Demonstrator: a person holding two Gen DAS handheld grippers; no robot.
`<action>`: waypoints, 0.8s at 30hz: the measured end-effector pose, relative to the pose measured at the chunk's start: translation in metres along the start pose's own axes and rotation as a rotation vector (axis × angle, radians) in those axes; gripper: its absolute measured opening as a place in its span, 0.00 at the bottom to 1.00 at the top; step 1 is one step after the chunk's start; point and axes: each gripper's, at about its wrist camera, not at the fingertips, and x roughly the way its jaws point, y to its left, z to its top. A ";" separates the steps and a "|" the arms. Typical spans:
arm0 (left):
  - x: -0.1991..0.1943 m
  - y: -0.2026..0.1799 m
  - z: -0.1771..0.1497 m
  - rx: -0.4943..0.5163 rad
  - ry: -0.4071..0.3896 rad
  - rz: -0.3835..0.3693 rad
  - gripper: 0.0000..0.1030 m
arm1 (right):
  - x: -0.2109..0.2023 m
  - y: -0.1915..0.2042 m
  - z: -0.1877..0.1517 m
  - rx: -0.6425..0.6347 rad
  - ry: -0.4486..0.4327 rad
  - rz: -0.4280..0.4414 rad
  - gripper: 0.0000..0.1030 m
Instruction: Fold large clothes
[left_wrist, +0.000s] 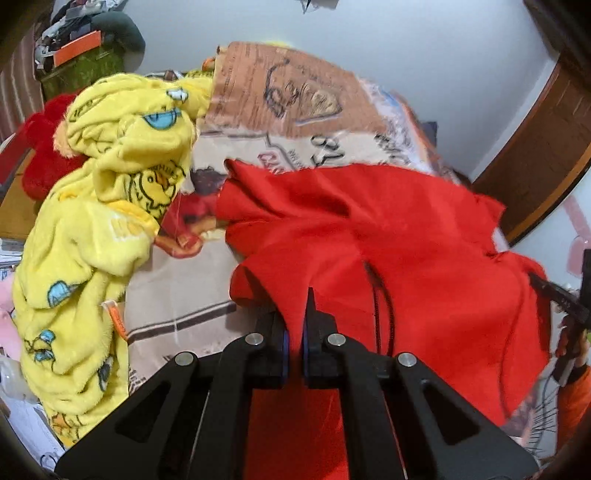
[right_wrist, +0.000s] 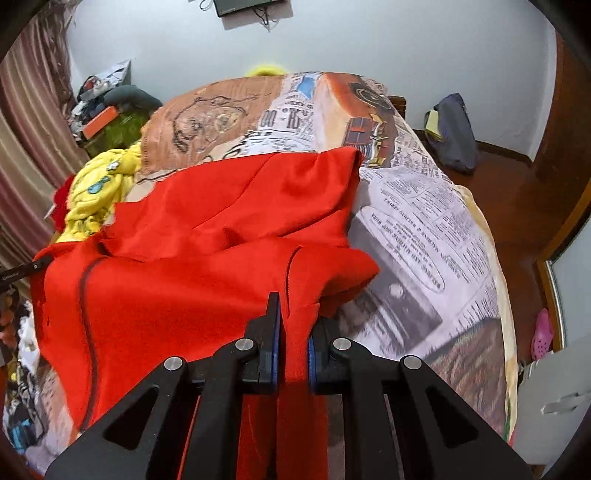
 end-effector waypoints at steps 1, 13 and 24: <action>0.008 -0.002 -0.003 0.001 0.022 0.011 0.05 | 0.009 0.001 -0.001 0.000 0.017 -0.004 0.10; 0.043 0.011 -0.034 0.037 0.215 0.048 0.54 | -0.001 -0.010 -0.017 -0.028 0.113 -0.097 0.50; 0.024 0.031 -0.084 -0.050 0.352 -0.031 0.56 | -0.017 -0.030 -0.064 0.072 0.199 -0.048 0.57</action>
